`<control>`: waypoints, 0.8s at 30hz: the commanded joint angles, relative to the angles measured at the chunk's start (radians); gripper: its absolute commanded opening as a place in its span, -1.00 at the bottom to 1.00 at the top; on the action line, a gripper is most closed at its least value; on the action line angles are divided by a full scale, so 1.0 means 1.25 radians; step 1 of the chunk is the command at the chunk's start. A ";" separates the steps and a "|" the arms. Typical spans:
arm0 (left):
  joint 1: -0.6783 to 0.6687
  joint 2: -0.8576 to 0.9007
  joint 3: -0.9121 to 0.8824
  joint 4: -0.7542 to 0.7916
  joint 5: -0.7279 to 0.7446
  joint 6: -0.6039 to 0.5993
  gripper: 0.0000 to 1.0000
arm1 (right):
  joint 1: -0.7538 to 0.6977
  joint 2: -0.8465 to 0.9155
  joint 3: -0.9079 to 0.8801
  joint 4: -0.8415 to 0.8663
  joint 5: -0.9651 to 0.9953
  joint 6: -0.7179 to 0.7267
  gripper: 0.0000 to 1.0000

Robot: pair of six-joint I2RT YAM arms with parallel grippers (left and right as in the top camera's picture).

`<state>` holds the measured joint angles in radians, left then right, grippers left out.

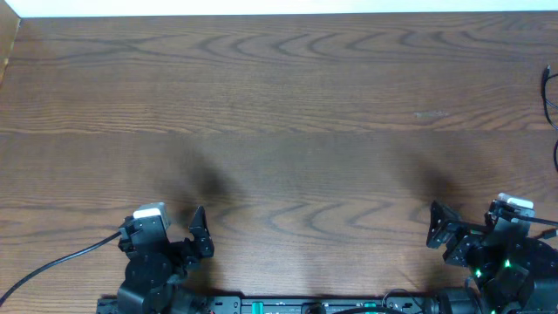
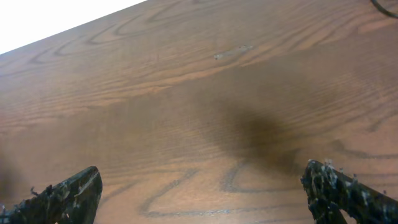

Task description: Untangle cables

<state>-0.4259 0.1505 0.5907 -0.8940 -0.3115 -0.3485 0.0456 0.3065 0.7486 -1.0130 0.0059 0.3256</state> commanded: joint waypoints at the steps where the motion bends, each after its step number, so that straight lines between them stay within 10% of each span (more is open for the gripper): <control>1: 0.005 -0.003 -0.002 -0.012 0.004 -0.013 0.96 | 0.007 0.001 -0.011 -0.006 0.014 0.033 0.98; 24: 0.005 -0.003 -0.002 -0.039 0.004 -0.013 0.96 | 0.007 0.001 -0.011 -0.032 0.014 0.033 0.98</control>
<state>-0.4259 0.1505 0.5907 -0.9394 -0.3115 -0.3630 0.0456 0.3065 0.7429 -1.0512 0.0151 0.3561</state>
